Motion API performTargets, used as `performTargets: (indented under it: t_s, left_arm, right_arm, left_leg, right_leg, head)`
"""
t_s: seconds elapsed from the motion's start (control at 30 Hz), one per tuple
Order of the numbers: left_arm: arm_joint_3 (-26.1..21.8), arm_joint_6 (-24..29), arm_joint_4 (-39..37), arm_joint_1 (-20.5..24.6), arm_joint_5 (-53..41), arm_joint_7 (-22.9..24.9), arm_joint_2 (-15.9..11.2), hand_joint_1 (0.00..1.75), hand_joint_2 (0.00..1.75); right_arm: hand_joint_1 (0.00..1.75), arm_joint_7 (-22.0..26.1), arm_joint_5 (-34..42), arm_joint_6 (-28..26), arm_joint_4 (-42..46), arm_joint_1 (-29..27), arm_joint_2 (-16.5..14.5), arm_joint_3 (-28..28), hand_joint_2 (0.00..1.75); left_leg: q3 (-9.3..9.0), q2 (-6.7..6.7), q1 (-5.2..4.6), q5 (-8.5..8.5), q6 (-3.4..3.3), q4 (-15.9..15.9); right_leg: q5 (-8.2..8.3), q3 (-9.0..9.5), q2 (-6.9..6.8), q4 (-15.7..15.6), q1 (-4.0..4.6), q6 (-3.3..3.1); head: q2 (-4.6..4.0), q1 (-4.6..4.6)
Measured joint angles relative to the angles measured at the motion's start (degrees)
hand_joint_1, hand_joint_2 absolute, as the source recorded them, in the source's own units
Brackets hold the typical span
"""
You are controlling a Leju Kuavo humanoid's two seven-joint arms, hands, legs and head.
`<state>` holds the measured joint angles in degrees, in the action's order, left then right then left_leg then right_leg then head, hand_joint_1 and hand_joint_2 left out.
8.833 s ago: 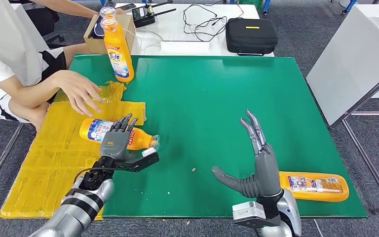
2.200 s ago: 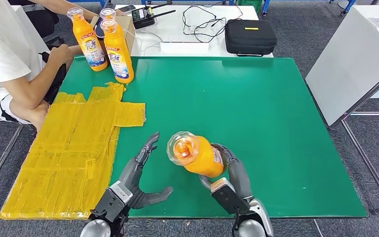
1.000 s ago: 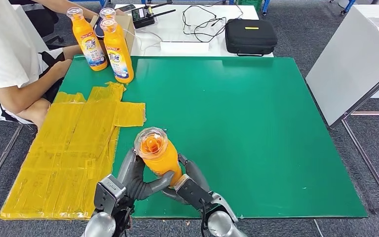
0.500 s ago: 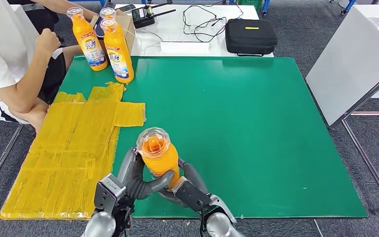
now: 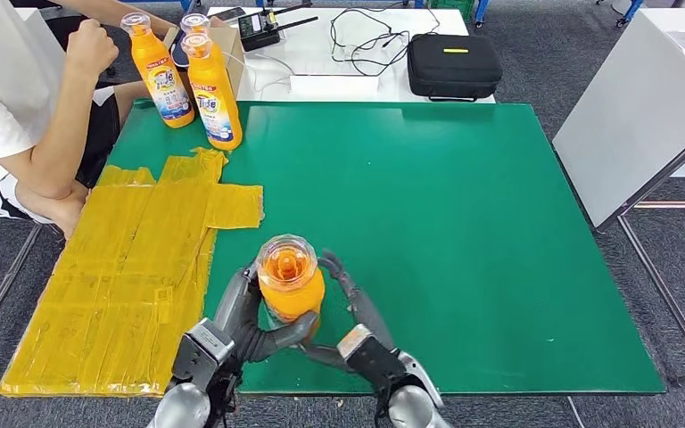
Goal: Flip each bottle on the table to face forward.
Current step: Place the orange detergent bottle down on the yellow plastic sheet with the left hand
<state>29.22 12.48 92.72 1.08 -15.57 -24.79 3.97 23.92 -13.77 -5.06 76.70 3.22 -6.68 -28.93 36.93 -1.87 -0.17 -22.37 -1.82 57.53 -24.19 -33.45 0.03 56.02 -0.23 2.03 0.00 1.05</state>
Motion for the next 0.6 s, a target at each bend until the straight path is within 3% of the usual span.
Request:
performTargets:
  t_s: [0.13,0.27,0.4,0.6]
  left_arm:
    - [-2.3,7.8,-0.3,1.8,-20.4,4.7,-1.6,1.75,1.75]
    - [-4.1,9.5,-2.9,4.3,-33.4,9.2,-3.1,1.75,1.75]
    - [-4.8,10.0,-4.5,5.3,-34.7,9.7,-3.6,1.75,1.75]
    - [-4.9,10.5,-9.1,7.8,-49.7,17.8,-4.8,1.75,1.75]
  right_arm:
    - [0.0,2.0,3.1,1.8,8.6,-2.9,1.1,4.6,0.0]
    - [0.0,2.4,3.8,2.6,14.7,-4.6,1.6,7.7,0.0]
    - [0.0,2.5,3.9,2.9,17.5,-5.5,1.9,9.2,1.75]
    - [0.0,3.8,4.7,2.5,20.4,-6.4,1.9,10.7,1.75]
  left_leg:
    - [0.0,-0.02,0.0,0.01,0.0,0.0]
    - [-0.01,0.09,0.01,0.02,0.02,0.0]
    - [-0.01,0.16,0.01,0.04,0.04,0.0]
    - [0.0,0.13,0.01,0.03,0.04,0.0]
  right_leg:
    - [0.0,-0.02,-0.01,0.0,0.0,0.0]
    - [0.04,-0.03,0.01,0.0,0.01,-0.03]
    - [0.04,-0.04,0.01,0.0,0.01,-0.03]
    - [0.04,-0.06,0.01,0.0,0.0,-0.03]
  head:
    - [0.0,0.01]
    - [0.0,0.01]
    - [0.0,-0.01]
    - [0.0,-0.01]
